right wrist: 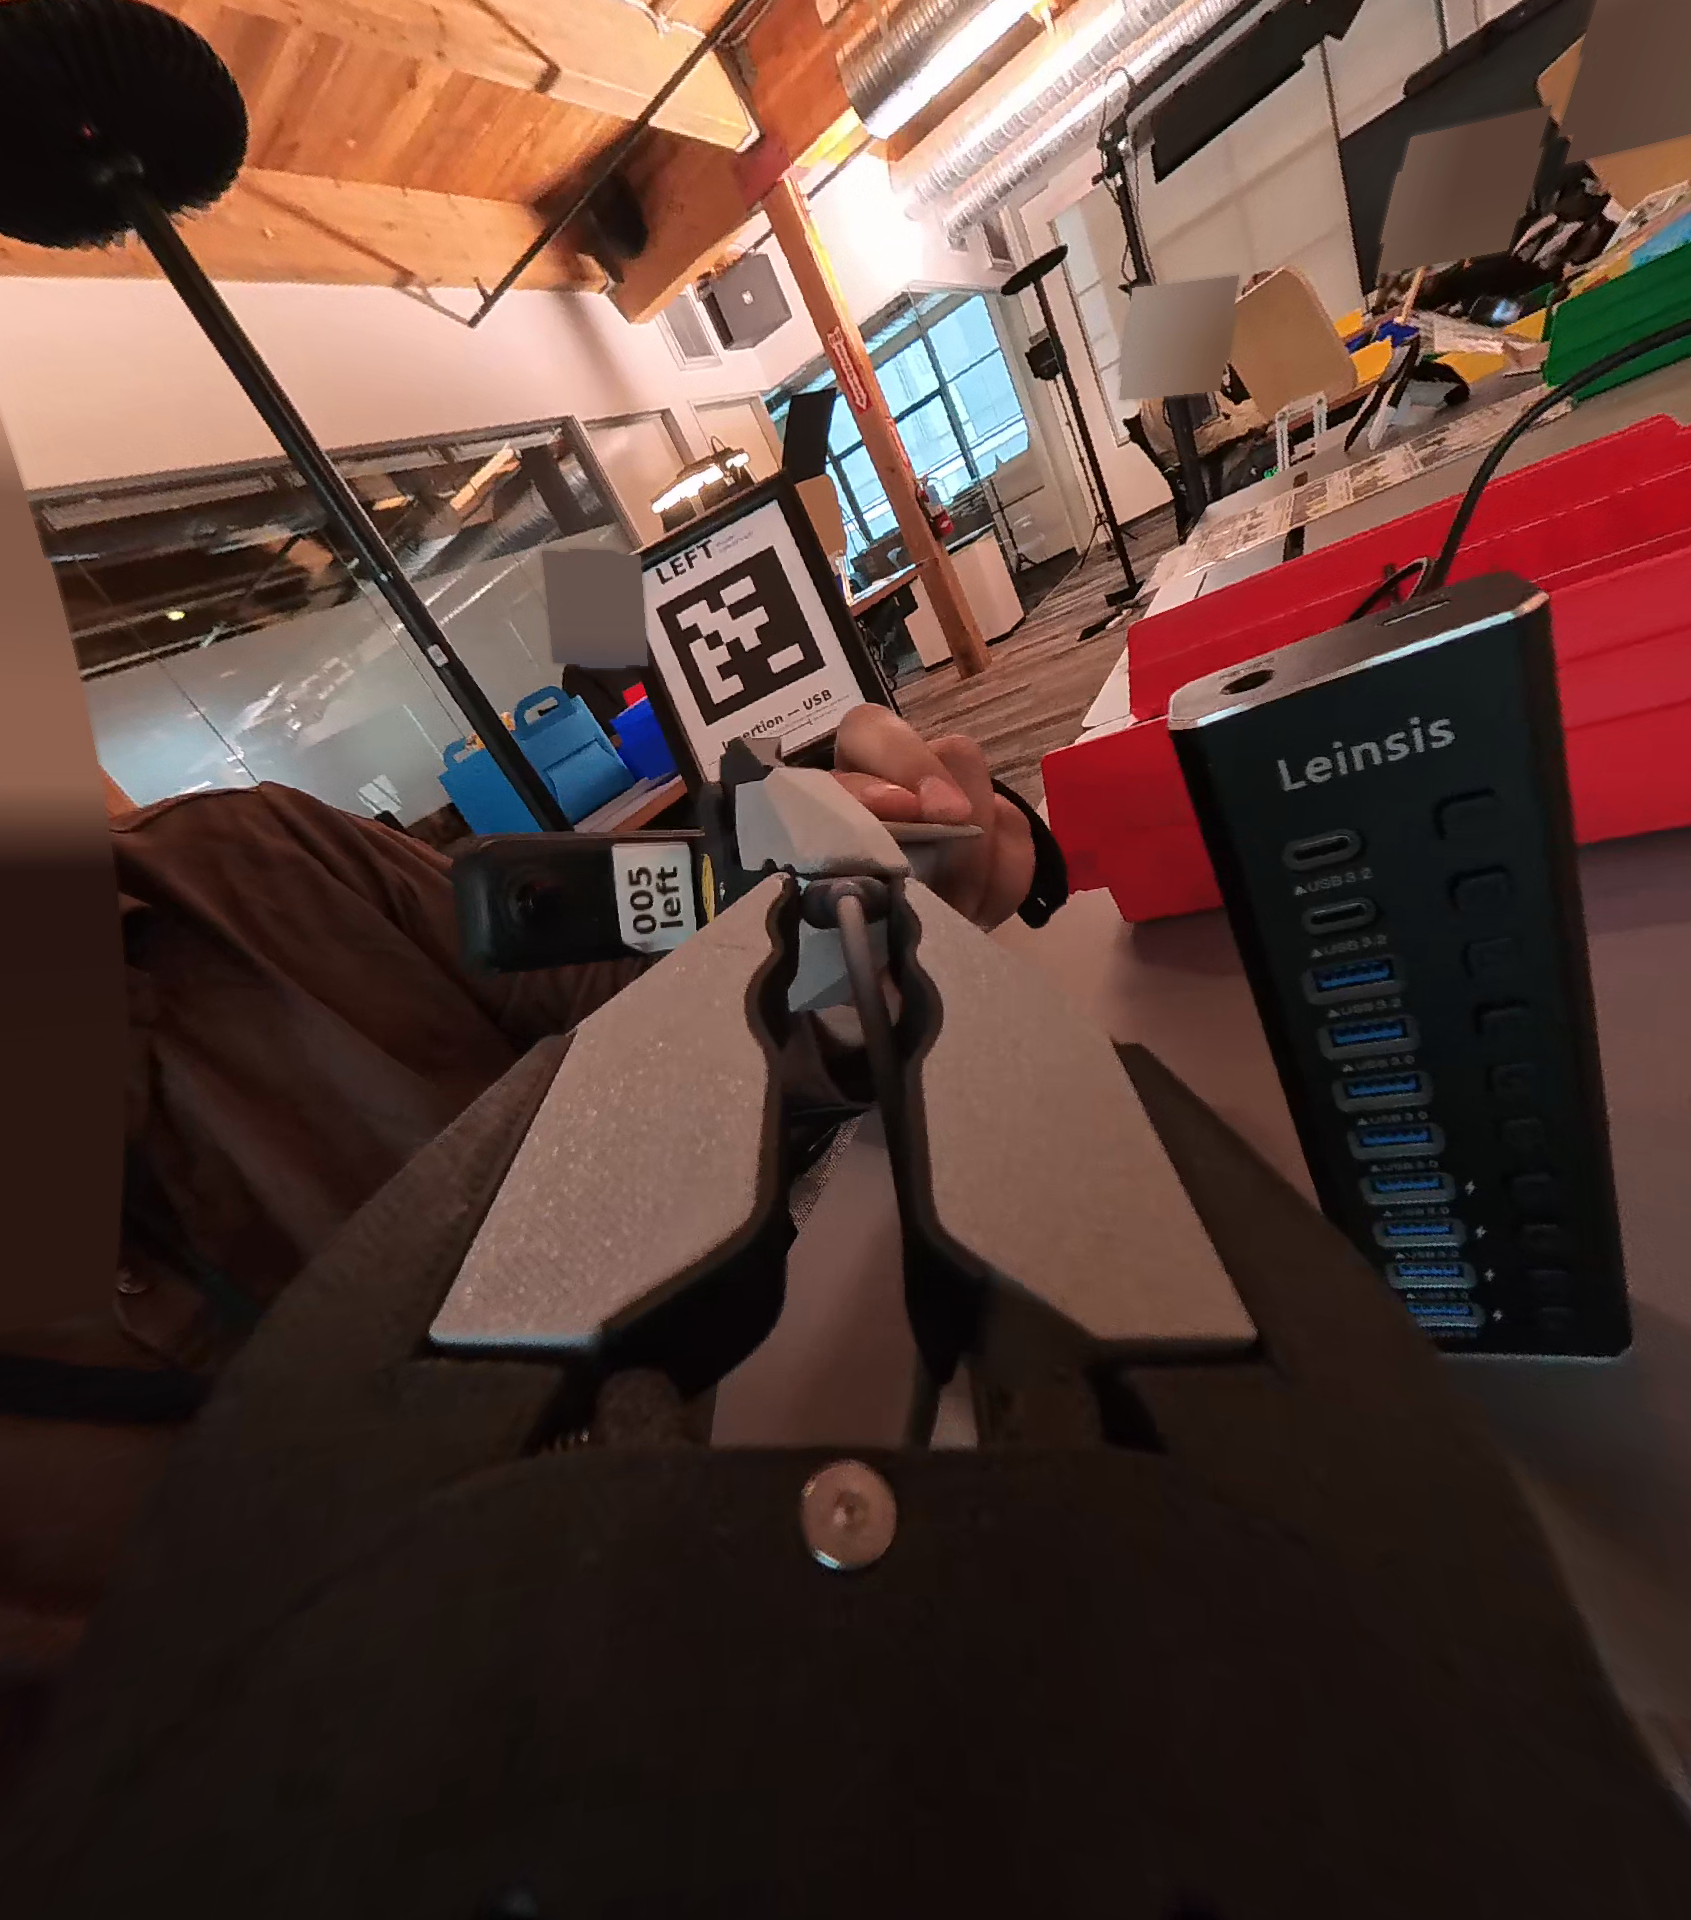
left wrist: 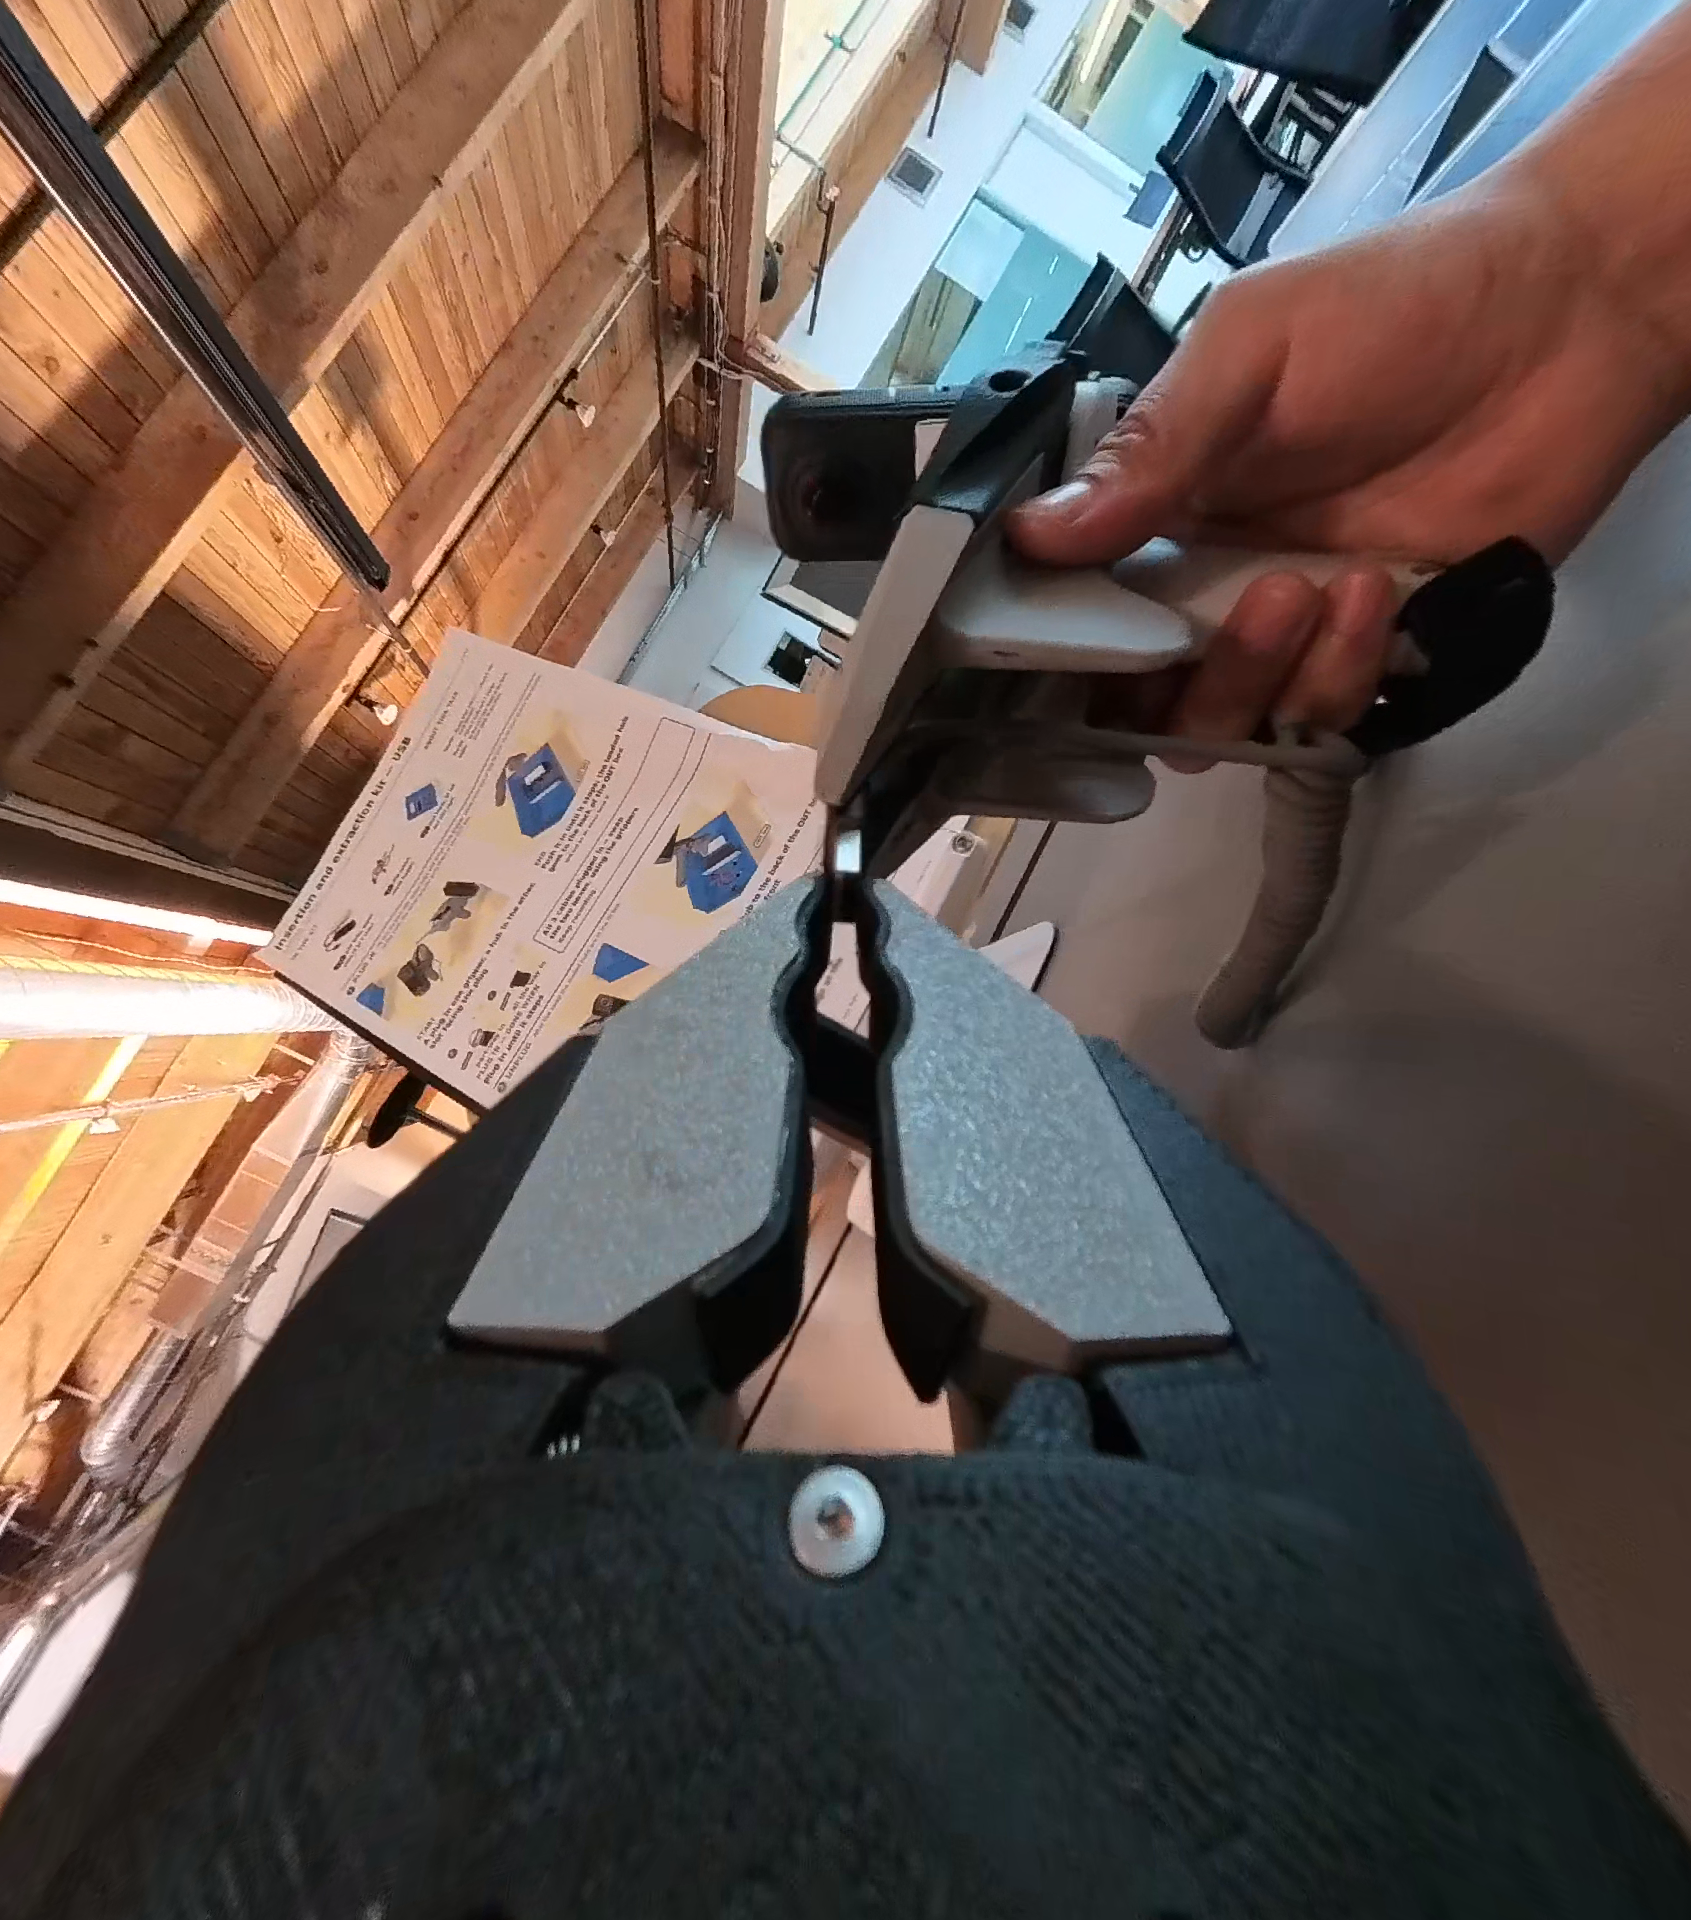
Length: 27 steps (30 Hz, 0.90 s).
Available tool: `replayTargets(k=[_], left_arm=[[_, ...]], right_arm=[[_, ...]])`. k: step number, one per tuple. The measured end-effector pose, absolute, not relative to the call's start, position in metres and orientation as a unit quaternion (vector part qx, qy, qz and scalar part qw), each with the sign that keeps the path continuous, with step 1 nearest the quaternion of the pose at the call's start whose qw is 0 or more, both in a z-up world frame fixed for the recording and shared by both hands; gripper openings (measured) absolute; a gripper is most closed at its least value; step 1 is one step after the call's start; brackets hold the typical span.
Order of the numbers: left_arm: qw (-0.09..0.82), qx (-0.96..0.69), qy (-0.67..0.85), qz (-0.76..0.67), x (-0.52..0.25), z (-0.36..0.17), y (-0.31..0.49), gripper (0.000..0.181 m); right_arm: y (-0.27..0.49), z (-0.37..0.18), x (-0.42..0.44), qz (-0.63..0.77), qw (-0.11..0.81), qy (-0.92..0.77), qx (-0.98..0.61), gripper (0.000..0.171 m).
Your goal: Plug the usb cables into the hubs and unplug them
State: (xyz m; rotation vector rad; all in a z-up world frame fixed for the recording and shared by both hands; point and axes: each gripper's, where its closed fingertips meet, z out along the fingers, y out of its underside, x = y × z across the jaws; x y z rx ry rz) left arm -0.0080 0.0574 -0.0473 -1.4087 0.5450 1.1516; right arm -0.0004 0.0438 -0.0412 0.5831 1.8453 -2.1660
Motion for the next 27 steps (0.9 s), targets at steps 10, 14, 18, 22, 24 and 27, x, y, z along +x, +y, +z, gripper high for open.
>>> replayTargets(k=[10, 14, 18, 22, 24, 27], left_arm=[[0.590, -0.623, 0.208, 0.470, -0.014, -0.054, 0.058, 0.003], [0.601, -0.616, 0.205, 0.466, -0.011, -0.051, 0.057, 0.011], [0.591, -0.618, 0.209, 0.474, -0.012, -0.052, 0.057, 0.008], [0.598, -0.629, 0.200, 0.454, -0.015, -0.054, 0.056, 0.007], [0.618, -0.656, 0.180, 0.394, -0.014, -0.058, 0.056, 0.021], [0.661, -0.718, 0.066, 0.206, -0.025, -0.058, 0.049, 0.045]], right_arm=[[0.044, -0.049, -0.005, -0.716, 0.068, 0.664, 0.206, 0.013], [0.049, -0.047, -0.010, -0.721, 0.059, 0.655, 0.218, 0.012], [0.050, -0.049, -0.012, -0.716, 0.050, 0.660, 0.221, 0.013], [0.050, -0.051, -0.015, -0.710, 0.029, 0.667, 0.226, 0.013], [0.054, -0.049, -0.018, -0.711, 0.015, 0.663, 0.234, 0.013], [0.068, -0.048, -0.025, -0.710, -0.011, 0.658, 0.250, 0.013]])
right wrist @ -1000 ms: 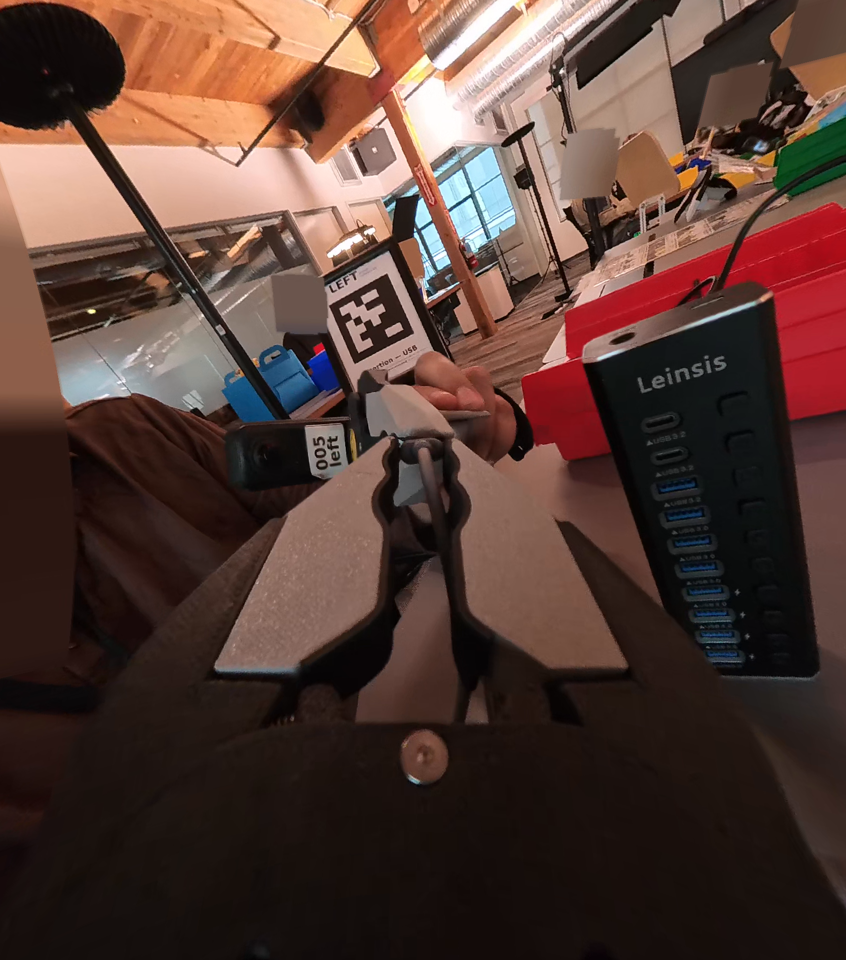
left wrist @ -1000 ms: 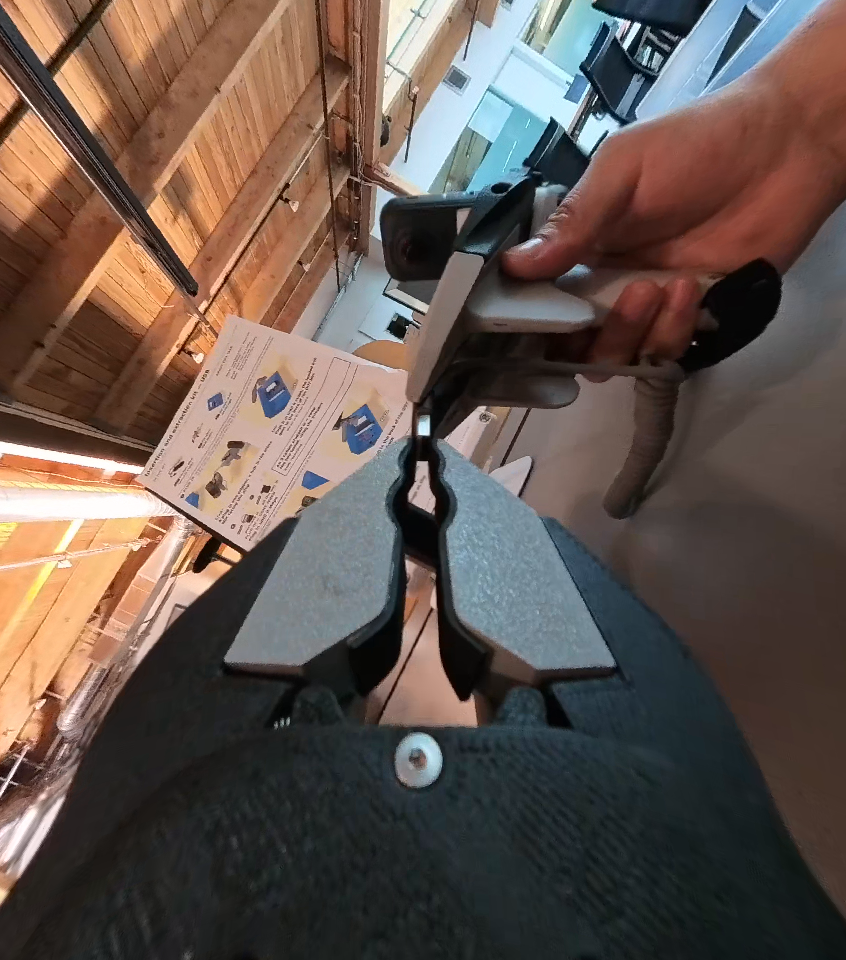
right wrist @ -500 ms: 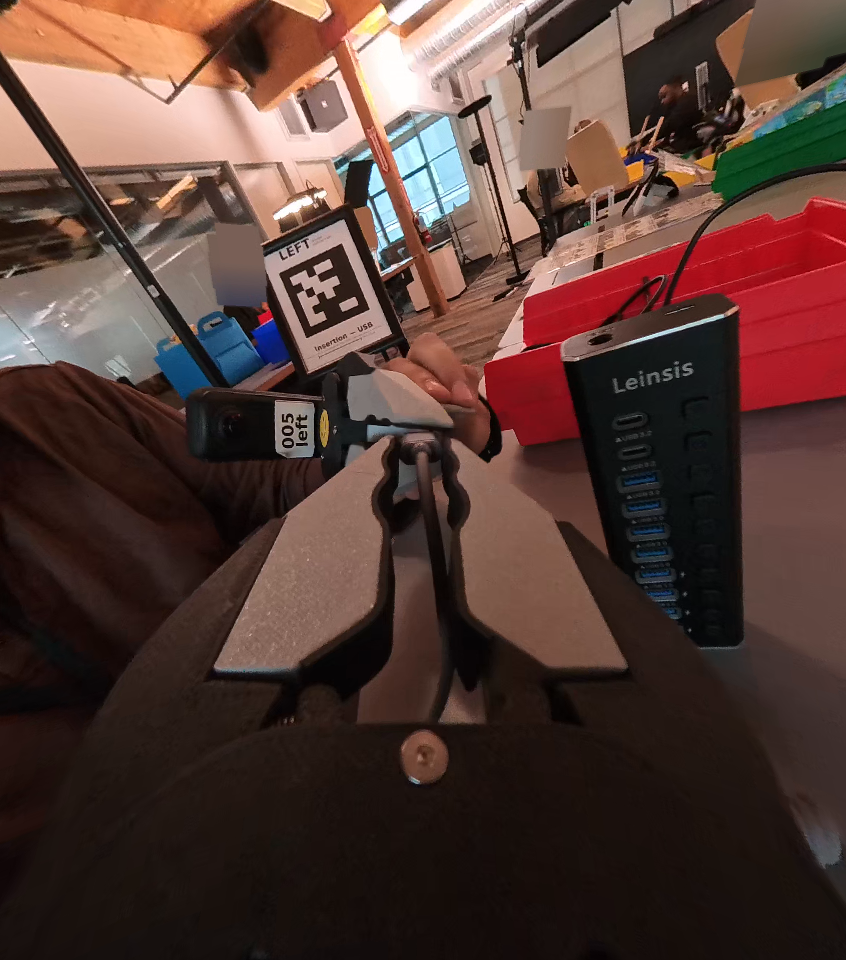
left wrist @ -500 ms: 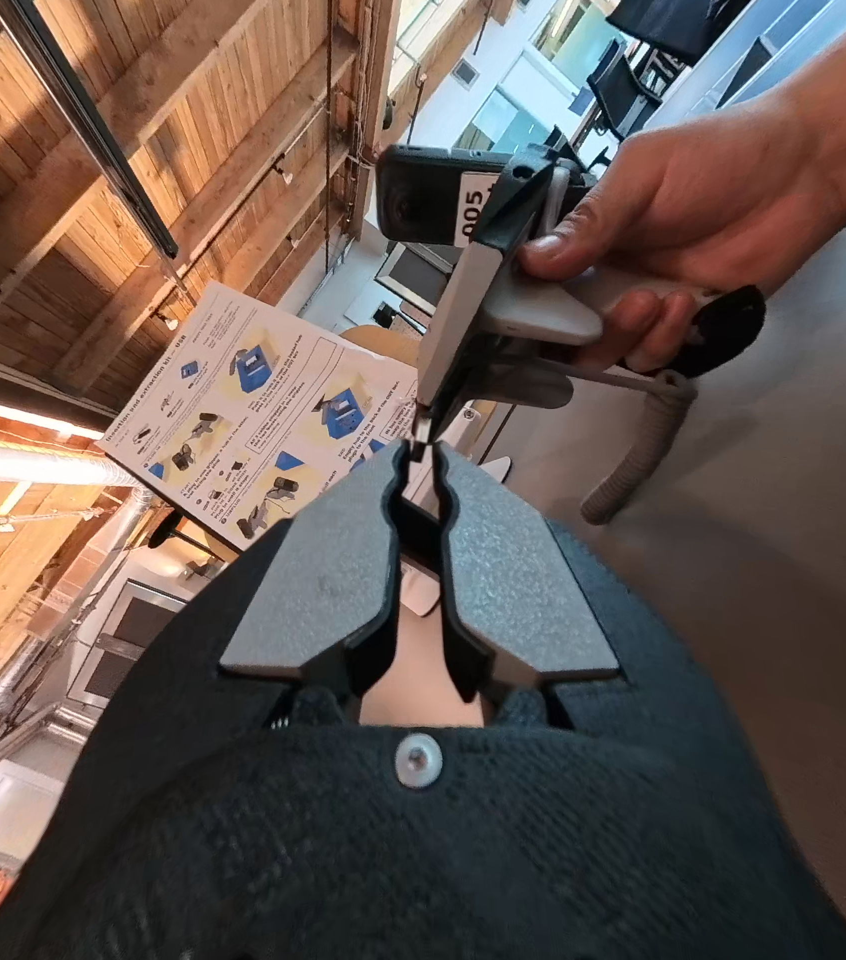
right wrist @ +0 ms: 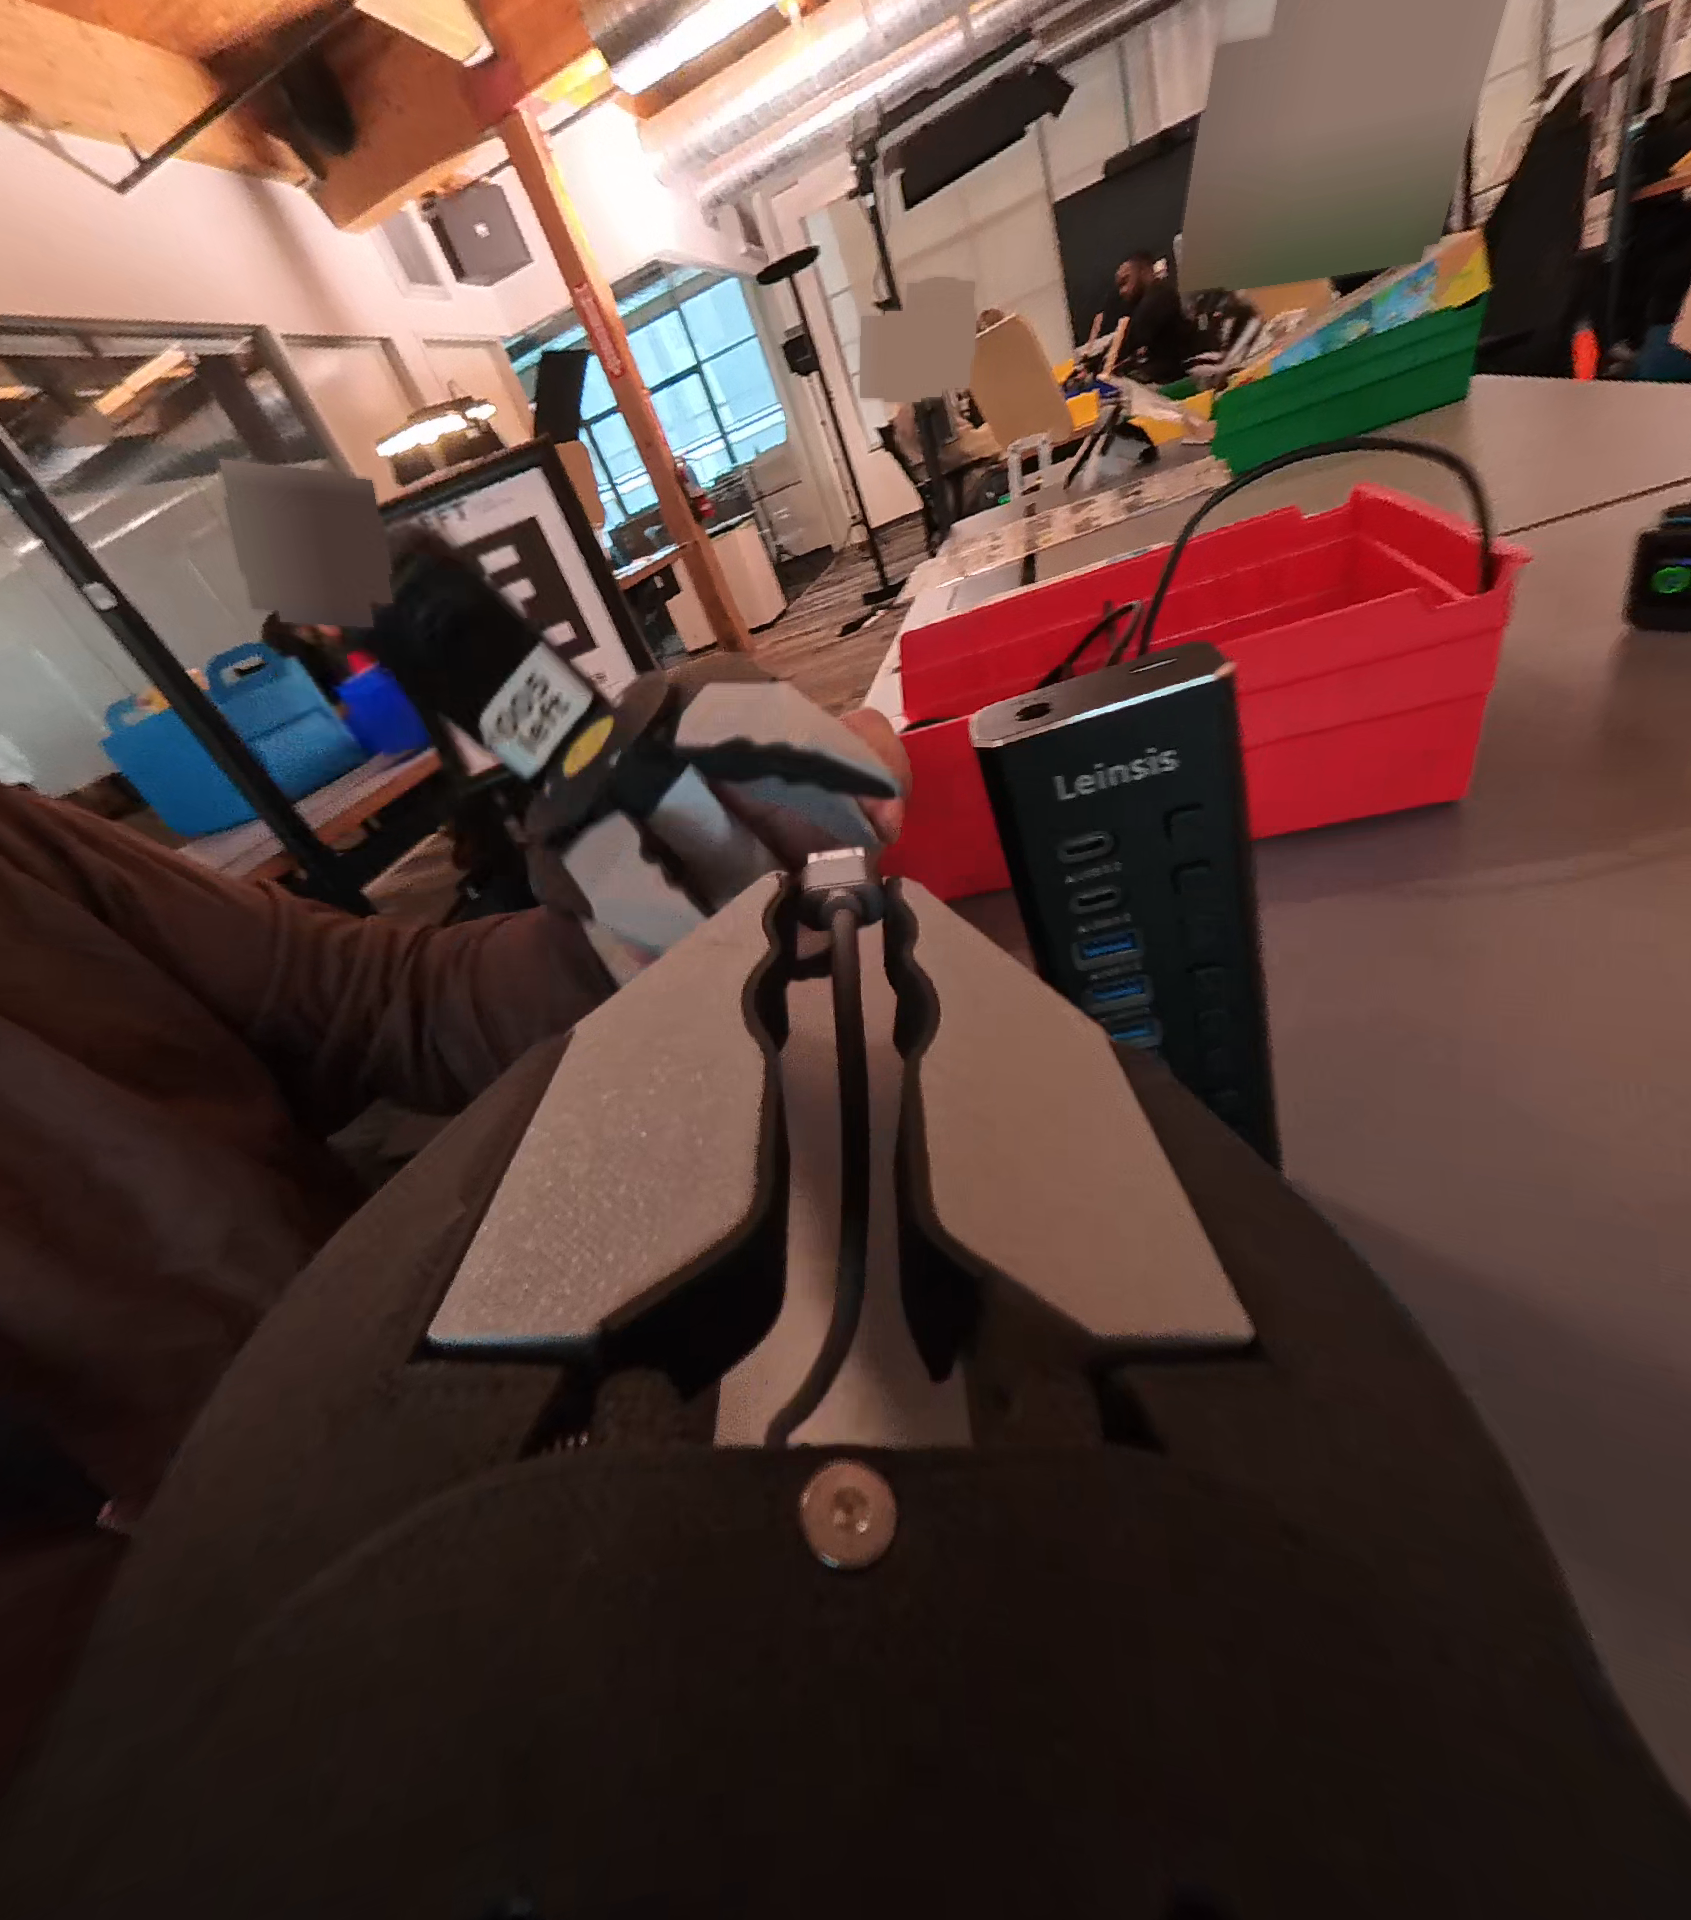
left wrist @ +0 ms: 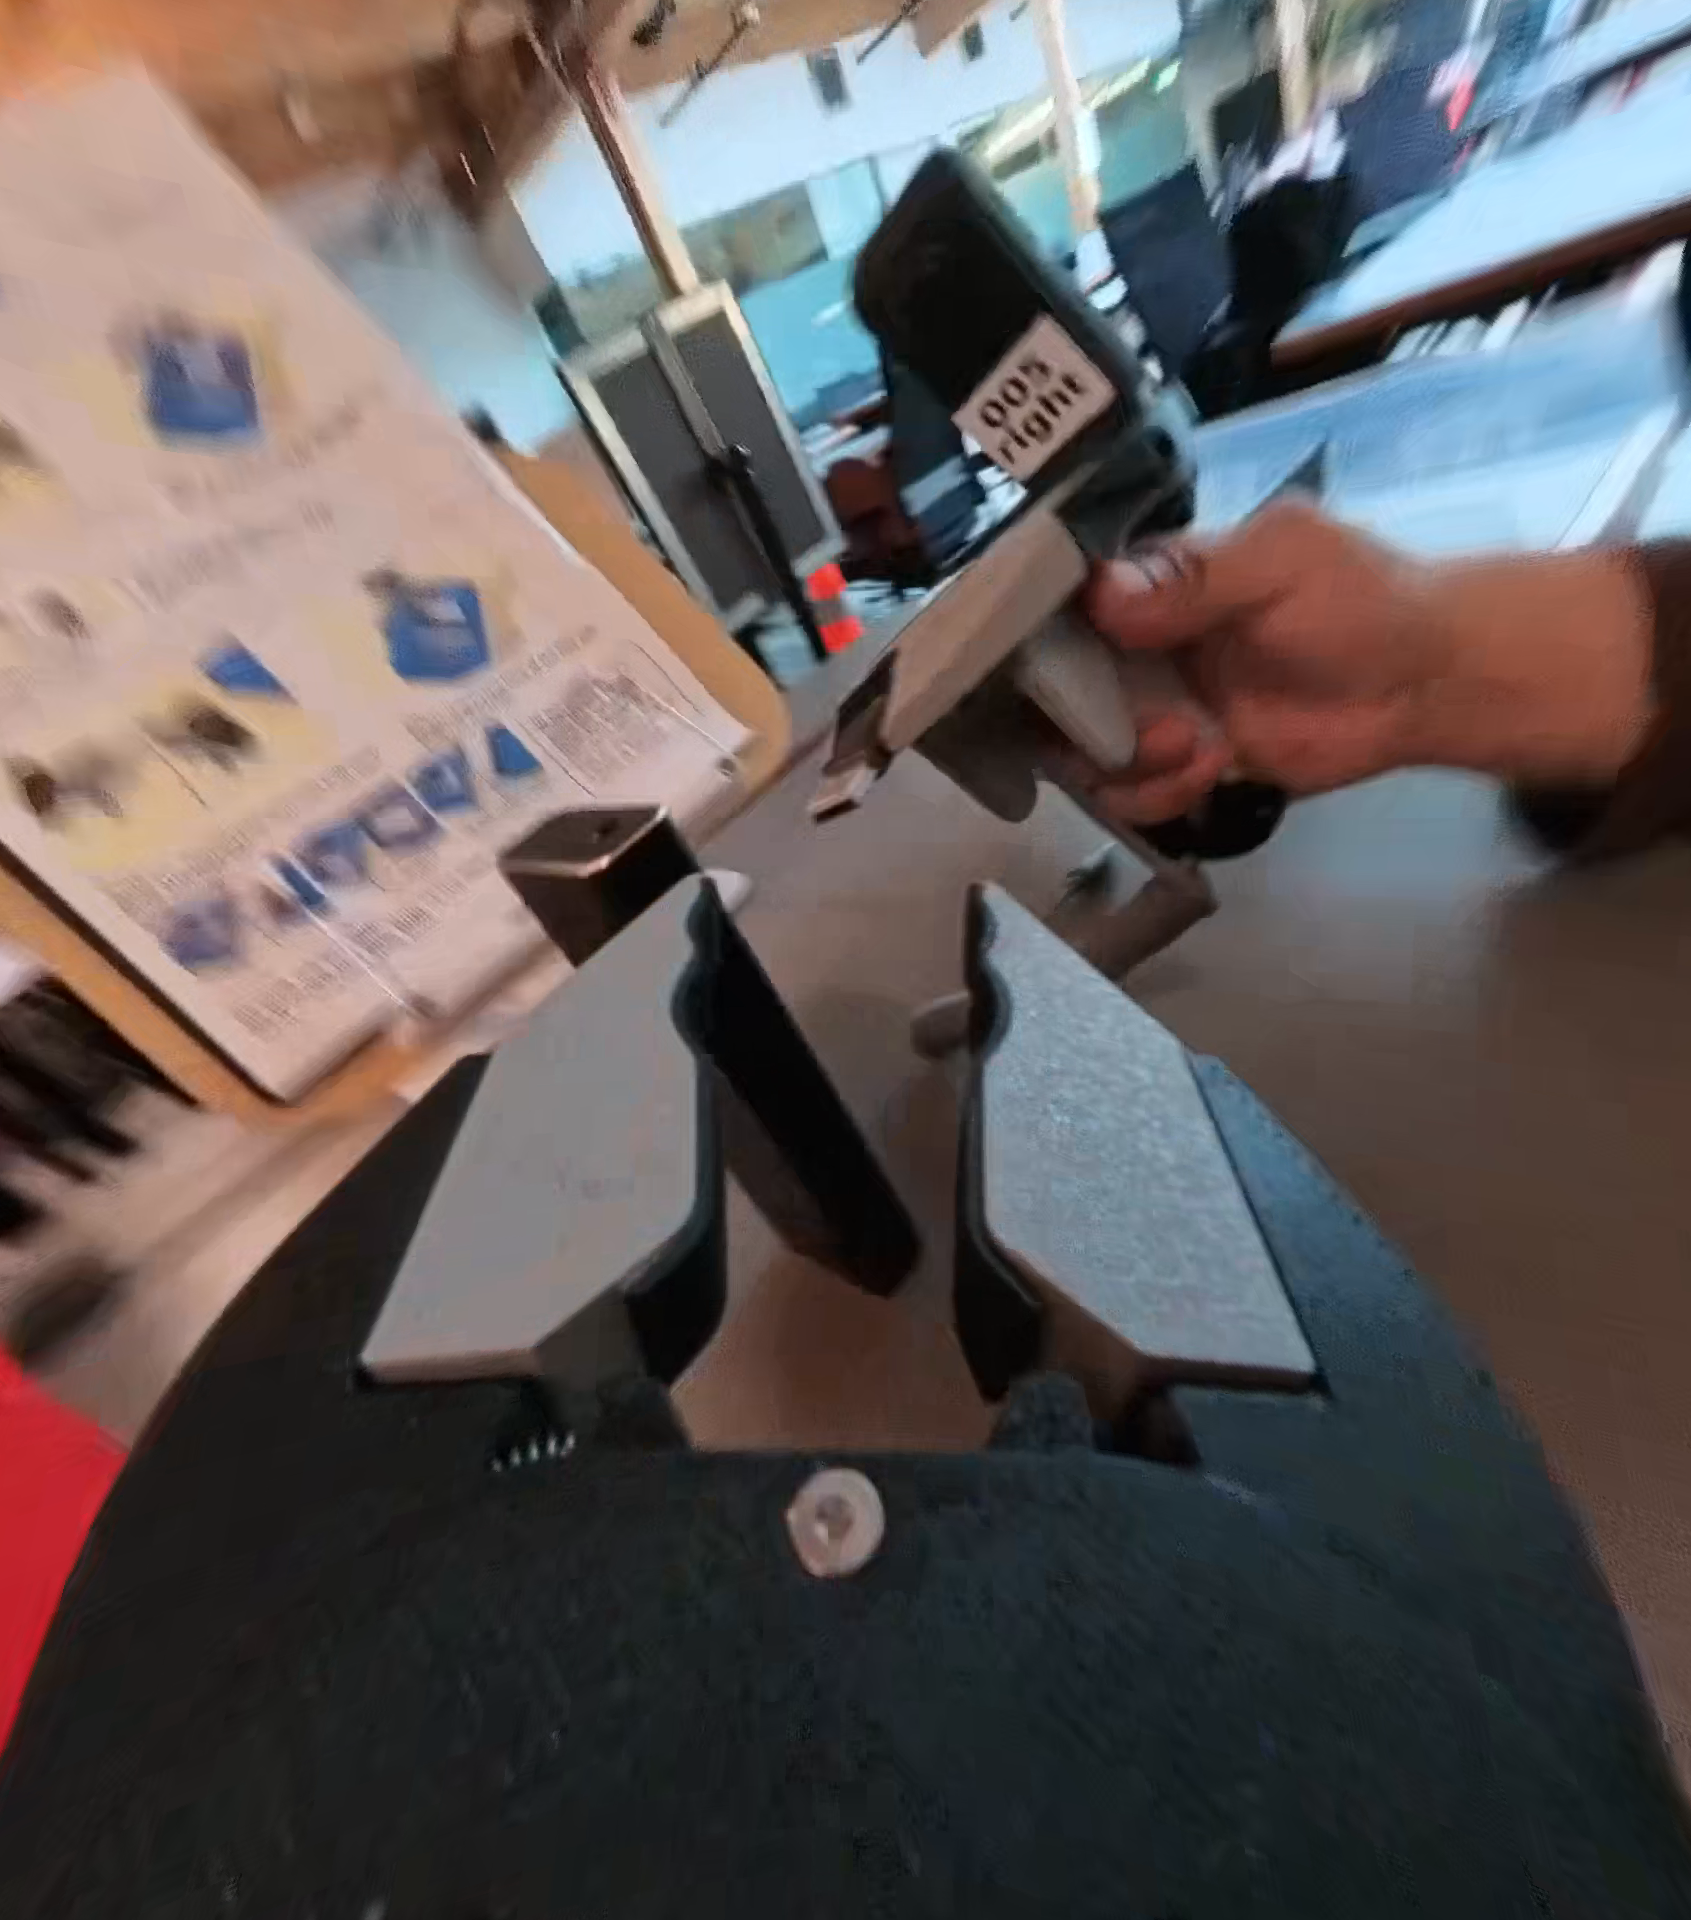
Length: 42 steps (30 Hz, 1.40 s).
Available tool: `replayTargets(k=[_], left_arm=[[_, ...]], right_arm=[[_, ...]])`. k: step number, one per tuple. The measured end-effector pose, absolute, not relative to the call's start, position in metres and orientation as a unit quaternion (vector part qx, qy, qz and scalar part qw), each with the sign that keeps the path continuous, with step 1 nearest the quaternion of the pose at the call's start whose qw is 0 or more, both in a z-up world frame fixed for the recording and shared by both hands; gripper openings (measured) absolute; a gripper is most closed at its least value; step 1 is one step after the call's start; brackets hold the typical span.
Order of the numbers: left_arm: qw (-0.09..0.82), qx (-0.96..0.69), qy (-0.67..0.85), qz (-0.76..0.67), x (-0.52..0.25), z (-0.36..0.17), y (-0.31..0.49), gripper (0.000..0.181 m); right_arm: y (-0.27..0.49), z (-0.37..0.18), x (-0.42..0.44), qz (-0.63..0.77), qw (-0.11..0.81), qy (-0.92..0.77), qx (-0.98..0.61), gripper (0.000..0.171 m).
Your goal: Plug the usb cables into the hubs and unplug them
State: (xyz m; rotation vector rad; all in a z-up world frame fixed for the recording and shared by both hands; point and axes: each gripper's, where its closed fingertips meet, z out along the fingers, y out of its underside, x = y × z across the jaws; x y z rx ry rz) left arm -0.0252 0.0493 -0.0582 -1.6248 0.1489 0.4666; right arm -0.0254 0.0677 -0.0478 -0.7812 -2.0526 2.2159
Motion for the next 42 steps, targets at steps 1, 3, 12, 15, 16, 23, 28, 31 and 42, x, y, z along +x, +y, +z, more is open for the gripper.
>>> replayTargets(k=[1, 3, 12, 15, 16, 23, 28, 31, 42], left_arm=[[0.668, -0.729, 0.026, 0.147, -0.032, -0.057, 0.045, 0.052], [0.648, -0.758, -0.026, 0.066, -0.047, -0.064, 0.038, 0.072], [0.536, -0.843, 0.005, 0.041, -0.084, -0.108, 0.062, 0.088], [0.525, -0.851, 0.013, -0.014, -0.083, -0.118, 0.075, 0.085], [0.522, -0.852, 0.018, -0.026, -0.082, -0.120, 0.077, 0.084], [0.511, -0.855, 0.089, -0.030, -0.080, -0.134, 0.080, 0.079], [0.528, -0.838, 0.127, -0.060, -0.077, -0.136, 0.086, 0.072], [0.542, -0.824, 0.141, -0.085, -0.075, -0.136, 0.087, 0.068], [0.607, -0.761, 0.172, -0.148, -0.065, -0.123, 0.083, 0.059]], right_arm=[[0.073, -0.048, -0.028, 0.708, 0.021, -0.658, -0.257, 0.013], [0.081, -0.051, -0.033, 0.695, 0.045, -0.665, -0.269, 0.013], [0.094, -0.083, -0.050, 0.628, 0.096, -0.710, -0.304, 0.013], [0.097, -0.090, -0.053, 0.619, 0.098, -0.715, -0.310, 0.013], [0.098, -0.091, -0.054, 0.621, 0.094, -0.714, -0.311, 0.013], [0.096, -0.104, -0.054, 0.617, 0.065, -0.722, -0.308, 0.013], [0.089, -0.108, -0.052, 0.612, 0.063, -0.732, -0.293, 0.013], [0.087, -0.114, -0.053, 0.605, 0.065, -0.738, -0.292, 0.013], [0.085, -0.104, -0.054, 0.622, 0.082, -0.725, -0.284, 0.013]])
